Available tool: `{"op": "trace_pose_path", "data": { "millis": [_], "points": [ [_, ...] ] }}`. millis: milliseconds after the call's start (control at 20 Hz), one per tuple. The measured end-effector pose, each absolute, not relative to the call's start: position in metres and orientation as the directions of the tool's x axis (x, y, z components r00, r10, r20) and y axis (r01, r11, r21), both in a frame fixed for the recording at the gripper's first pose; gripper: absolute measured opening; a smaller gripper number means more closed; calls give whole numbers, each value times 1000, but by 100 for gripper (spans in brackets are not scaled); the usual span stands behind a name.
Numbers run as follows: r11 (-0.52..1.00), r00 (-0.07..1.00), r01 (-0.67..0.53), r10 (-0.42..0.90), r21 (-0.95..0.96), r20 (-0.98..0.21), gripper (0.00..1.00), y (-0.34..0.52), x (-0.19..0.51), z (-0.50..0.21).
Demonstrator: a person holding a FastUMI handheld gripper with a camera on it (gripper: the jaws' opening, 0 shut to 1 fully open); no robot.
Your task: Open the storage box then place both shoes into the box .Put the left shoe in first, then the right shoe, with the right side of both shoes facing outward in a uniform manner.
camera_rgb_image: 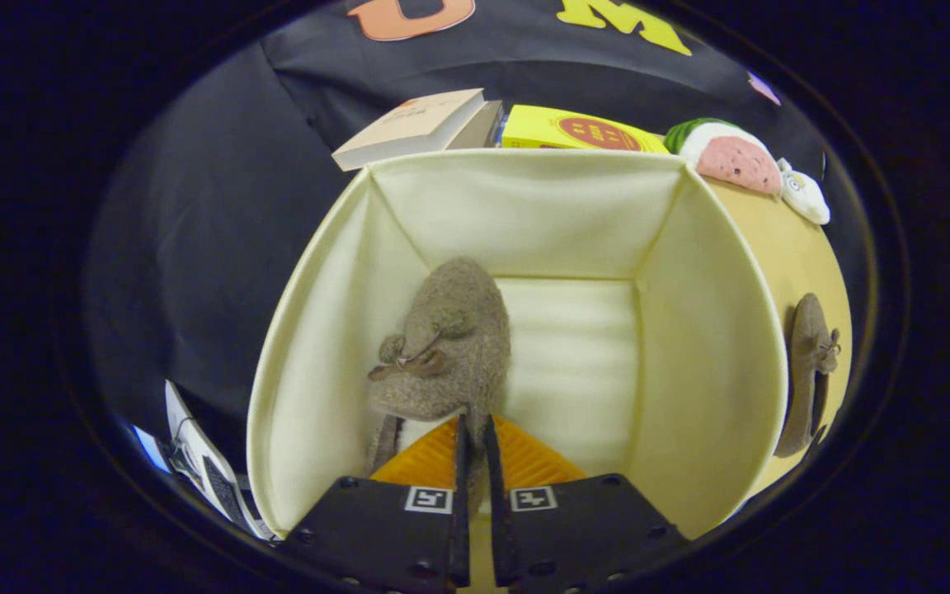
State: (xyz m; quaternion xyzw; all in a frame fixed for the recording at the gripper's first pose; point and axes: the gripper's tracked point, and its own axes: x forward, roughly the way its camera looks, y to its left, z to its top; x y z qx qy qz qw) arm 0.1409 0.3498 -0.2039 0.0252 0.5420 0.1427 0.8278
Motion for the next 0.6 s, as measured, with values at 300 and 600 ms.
{"op": "trace_pose_path", "data": {
  "millis": [300,600],
  "points": [
    [934,451,-309,313,183,-836,79,336,133,-156],
    [932,537,-323,323,164,-779,97,294,120,-105]
  ]
}}
